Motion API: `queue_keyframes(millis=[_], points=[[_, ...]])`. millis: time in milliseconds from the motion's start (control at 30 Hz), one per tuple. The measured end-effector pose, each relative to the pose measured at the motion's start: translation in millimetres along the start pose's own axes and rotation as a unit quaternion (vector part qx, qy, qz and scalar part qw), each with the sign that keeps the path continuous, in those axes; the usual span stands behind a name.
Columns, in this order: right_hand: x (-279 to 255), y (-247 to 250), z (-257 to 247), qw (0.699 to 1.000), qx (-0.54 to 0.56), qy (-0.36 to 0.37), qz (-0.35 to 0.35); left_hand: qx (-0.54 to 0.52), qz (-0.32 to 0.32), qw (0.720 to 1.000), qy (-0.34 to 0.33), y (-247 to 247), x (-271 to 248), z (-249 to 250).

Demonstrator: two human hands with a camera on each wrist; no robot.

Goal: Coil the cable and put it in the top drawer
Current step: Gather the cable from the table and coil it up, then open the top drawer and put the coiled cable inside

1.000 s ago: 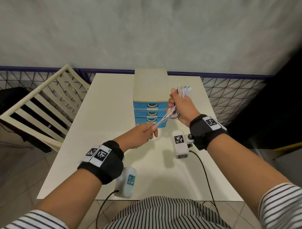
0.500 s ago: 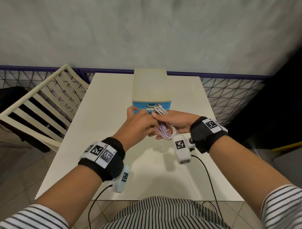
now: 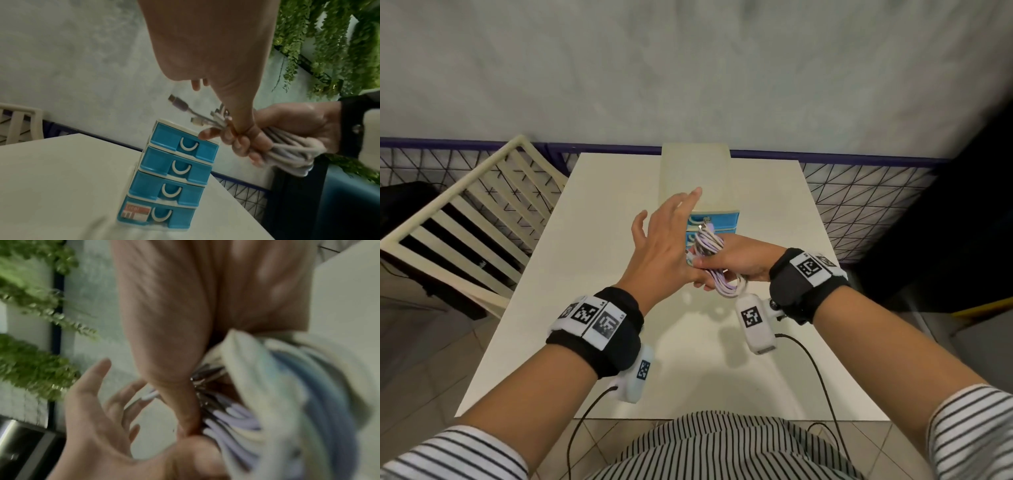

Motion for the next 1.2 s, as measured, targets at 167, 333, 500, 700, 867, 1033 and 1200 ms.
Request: queue_keyframes(millis=[167,333,500,700,867,1033,1200], points=[[-3,9,-3,0.995,-0.086,-0.01,0.042,0.026,-0.069,0.997,-0.003,3,-3,-13],[0,0,-12,0.977,-0.206,-0.04,0.03,0.206,-0.12,0.963,-0.128,-11,1,3],[2,-6,-16,0.95,-0.302,-0.076,0.02,0.291,-0.147,0.938,-0.116,-26,11,8],[0,0,-19,0.859,-0.478,-0.048,0.177,0.289,-0.201,0.935,-0.04,-42,14,-6],[-5,-18,-2,0.748,-0.568,0.045,0.341,0.196,-0.156,0.968,-0.001,-37,11,-30],[10,-5,8,0.812,-0.48,0.083,0.32,0.052,-0.187,0.981,0.006,-33,13,-42],[22,30,18,0.846,-0.49,0.069,0.2,-0.073,-0.207,0.975,0.041,1,20,-64]])
Point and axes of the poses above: each hand's wrist, its own x-axis towards the middle knuckle, its own y-axis out of the back of the hand, z = x × y, the point moved 4 cm from there along x, towards the middle knuckle, and after that the axes turned 11 degrees about -y, right-handed, at the moved point
